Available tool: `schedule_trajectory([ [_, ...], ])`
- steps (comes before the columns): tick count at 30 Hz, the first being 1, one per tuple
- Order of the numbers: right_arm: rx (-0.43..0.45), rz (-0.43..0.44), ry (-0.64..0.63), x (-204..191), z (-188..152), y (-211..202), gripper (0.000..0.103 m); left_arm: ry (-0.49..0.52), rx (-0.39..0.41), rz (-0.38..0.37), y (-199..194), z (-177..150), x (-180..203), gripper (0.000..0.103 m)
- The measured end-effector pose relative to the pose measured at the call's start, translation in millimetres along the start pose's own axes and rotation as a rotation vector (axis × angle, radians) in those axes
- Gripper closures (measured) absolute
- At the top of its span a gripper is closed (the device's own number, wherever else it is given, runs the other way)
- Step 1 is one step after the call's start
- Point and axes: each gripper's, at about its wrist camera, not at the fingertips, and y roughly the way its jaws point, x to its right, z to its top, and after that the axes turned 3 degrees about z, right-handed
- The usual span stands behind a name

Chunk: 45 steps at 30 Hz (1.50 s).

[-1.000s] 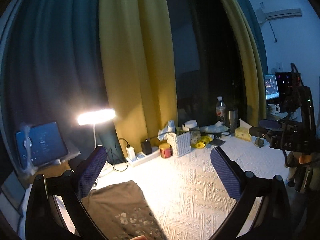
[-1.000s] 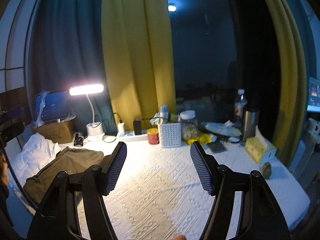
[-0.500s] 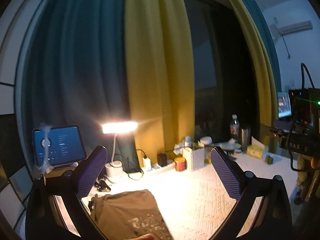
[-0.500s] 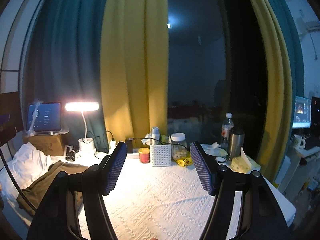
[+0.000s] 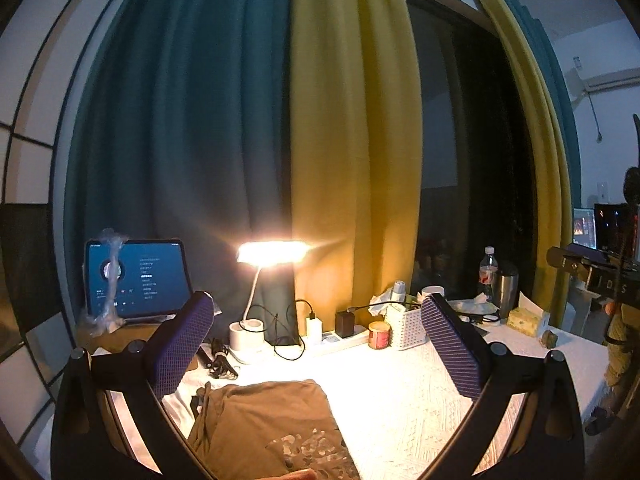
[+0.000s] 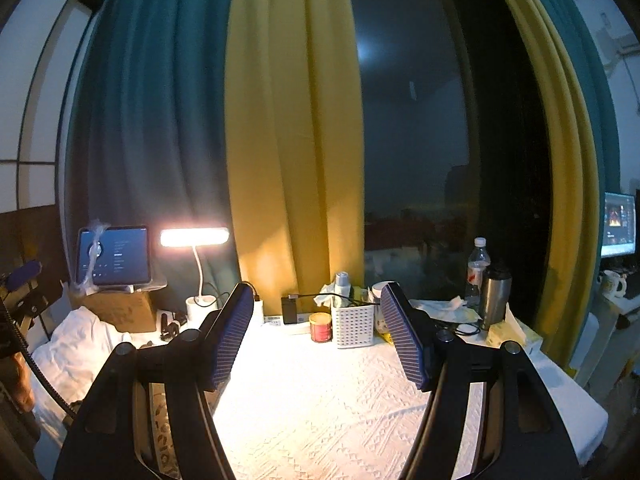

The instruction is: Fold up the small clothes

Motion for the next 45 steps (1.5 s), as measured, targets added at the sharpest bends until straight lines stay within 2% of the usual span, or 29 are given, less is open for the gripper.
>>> schedule_trajectory([
  [17, -0.04, 0.021, -0.023, -16, -6, 22, 0.034, -0.006, -0.017, 0.028, 9, -7, -9, 0.001],
  [45, -0.058, -0.005, -0.005, -9, -14, 22, 0.034, -0.018, -0.04, -0.001, 12, -8, -7, 0.001],
])
